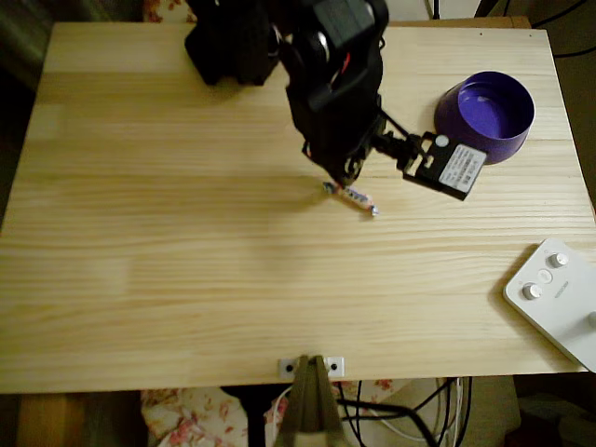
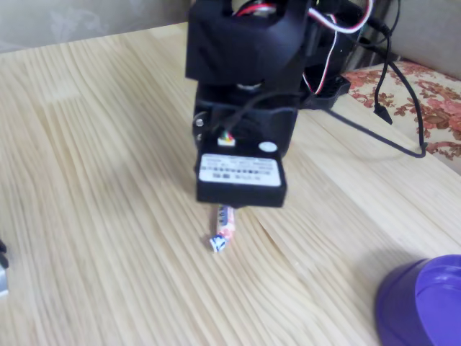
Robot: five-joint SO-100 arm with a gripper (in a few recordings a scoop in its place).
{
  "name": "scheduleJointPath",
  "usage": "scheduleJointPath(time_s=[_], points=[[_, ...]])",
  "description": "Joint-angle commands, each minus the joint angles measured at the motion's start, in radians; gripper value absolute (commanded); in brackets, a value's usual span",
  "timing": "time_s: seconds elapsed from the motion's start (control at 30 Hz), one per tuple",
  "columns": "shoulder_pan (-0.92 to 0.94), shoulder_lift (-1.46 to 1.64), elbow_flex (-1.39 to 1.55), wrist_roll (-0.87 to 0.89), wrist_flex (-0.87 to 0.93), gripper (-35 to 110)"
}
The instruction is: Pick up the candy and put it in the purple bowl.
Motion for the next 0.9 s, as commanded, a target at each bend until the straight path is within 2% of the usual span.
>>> scheduleJointPath(time_s=[0.0,0.2,0.27,0.43,0.6,0.87], points=[[-0.08,0.239,-0.081,0.049,0.077,-1],[-0.261,0.299,-0.144,0.112,0.114,-1],[-0.233,0.262,-0.153,0.127,0.112,7],[-0.057,0.178,-0.207,0.123,0.101,16],[0.075,0.058,-0.176,0.094,0.071,19],[-0.021,0.044,-0.058,0.172,0.06,20]])
